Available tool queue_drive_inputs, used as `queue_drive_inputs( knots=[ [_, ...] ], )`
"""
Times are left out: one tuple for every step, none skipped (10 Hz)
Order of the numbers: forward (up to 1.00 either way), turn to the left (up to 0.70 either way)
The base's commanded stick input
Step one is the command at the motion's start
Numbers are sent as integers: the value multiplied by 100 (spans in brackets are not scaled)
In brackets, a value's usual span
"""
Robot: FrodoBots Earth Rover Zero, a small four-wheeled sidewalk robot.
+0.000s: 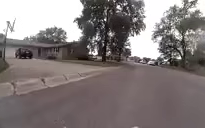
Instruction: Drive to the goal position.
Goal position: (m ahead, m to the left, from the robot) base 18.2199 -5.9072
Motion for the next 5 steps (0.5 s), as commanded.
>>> queue_drive_inputs(
  knots=[
    [70,0],
    [70,0],
    [70,0],
    [70,0],
    [70,0]
  ],
)
